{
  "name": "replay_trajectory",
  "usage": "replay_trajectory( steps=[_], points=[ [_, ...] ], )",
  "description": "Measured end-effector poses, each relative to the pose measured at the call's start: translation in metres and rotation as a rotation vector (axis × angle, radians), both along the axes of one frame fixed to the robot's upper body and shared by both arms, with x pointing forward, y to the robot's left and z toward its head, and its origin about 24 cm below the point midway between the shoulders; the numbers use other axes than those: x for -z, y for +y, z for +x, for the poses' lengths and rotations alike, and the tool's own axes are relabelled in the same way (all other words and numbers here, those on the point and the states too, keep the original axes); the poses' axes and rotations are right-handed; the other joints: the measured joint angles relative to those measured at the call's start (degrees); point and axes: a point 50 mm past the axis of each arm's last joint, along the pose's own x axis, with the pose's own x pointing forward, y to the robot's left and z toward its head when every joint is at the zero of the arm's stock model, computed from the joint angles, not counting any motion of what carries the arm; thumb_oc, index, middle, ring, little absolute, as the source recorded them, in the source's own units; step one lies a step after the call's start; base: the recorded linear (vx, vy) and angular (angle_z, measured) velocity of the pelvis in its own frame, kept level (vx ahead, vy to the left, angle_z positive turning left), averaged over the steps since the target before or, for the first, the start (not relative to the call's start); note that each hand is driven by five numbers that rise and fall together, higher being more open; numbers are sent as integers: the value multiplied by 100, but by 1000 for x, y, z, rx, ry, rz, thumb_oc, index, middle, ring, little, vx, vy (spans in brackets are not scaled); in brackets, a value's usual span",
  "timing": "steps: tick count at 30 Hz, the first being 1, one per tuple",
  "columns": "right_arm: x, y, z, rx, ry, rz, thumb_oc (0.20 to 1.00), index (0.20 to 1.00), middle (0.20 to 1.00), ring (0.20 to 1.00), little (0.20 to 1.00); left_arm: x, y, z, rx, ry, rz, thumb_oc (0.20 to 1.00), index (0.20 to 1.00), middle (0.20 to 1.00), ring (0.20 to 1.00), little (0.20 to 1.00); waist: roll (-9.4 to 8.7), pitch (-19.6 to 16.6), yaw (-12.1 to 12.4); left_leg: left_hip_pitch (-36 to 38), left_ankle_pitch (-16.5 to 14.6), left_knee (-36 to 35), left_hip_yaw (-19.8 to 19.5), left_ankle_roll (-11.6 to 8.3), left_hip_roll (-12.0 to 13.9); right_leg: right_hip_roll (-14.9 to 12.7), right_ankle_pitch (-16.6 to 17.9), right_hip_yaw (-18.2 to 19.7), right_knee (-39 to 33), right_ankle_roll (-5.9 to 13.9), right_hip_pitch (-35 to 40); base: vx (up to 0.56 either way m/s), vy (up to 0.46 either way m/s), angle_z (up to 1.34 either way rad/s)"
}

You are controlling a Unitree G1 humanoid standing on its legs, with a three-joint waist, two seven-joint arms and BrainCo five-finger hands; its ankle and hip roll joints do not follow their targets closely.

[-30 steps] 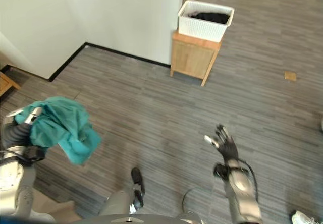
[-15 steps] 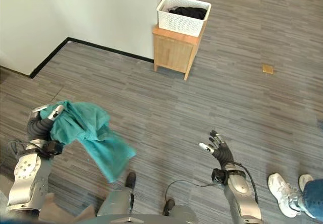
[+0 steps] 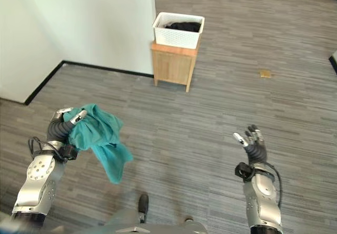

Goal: Pick up bed clothes into laundry basket.

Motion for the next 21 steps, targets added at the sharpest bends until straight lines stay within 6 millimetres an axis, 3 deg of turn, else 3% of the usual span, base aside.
replay_trajectory(
  steps=[6, 10, 11, 13, 14, 15, 16, 18, 21],
  points=[
    [7, 14, 0, -82, 33, 12, 1000, 1000, 1000, 1000, 1000, 9, -4, -5, 22, 36, -7, 200, 200, 200, 200, 200, 248, -160, -38, 29, 1, -82, -4, 4, -8, -10, -3, -31, -1, 2, -2, 44, -63, 4],
    [7, 15, 0, -93, 33, 12, 1000, 1000, 1000, 1000, 1000, 12, -3, -8, 19, 53, -8, 200, 200, 200, 200, 200, 276, -177, -27, 39, 50, -83, -36, 55, -17, -8, -29, -66, 3, 14, 0, 14, -143, 6],
    [10, 13, 0, -91, 46, 11, 1000, 1000, 1000, 1000, 1000, 12, -2, -8, 19, 55, -3, 200, 200, 200, 200, 200, 243, -160, -57, -116, 37, 109, -131, -1, 45, 12, -294, -109, 359, -54, -262, -6, -373, 10],
    [13, 15, 5, -90, 52, 26, 1000, 1000, 1000, 1000, 1000, 7, 6, -8, 0, 42, 14, 200, 200, 200, 200, 200, 99, 39, 64, -648, -56, 972, 44, -158, 180, 163, -759, -181, 1412, -546, -885, 58, -257, -6],
    [15, 18, 6, -86, 48, 43, 1000, 1000, 1000, 1000, 1000, -3, 14, -5, -5, 22, 53, 200, 200, 200, 200, 200, -224, 237, 135, -1202, -18, 1951, 234, -216, 141, 234, -978, -277, 1806, -946, -1164, 172, -71, 30],
    [16, 12, 2, -61, 52, 41, 1000, 1000, 1000, 1000, 1000, -2, 15, -2, -9, 31, 54, 200, 200, 200, 200, 200, -330, 390, 64, -1679, 149, 2799, 217, -469, 131, 259, -1078, -340, 1832, -1348, -1054, 265, -11, 36],
    [21, 5, -8, -23, 87, 40, 1000, 1000, 1000, 1000, 1000, 8, 19, -7, -26, 77, 48, 200, 200, 200, 200, 200, -388, 433, 240, -1939, 82, 3174, -12, -430, 122, 251, -1106, -286, 1821, -1322, -983, 350, 30, 11],
    [18, 0, -7, -7, 72, 30, 1000, 1000, 1000, 1000, 1000, 13, 27, -11, -63, 104, 49, 200, 200, 200, 200, 200, -433, 423, 443, -1941, -32, 2272, 121, -441, 220, 286, -1071, -378, 1604, -1215, -942, 424, 65, -24],
    [13, 1, -4, -19, 49, 24, 1000, 1000, 1000, 1000, 1000, 17, 28, -9, -85, 105, 20, 200, 200, 200, 200, 200, -105, 385, 415, -1898, -34, 351, 146, -443, 344, 589, -878, -489, 1130, -898, -891, 435, 76, 16]
  ],
)
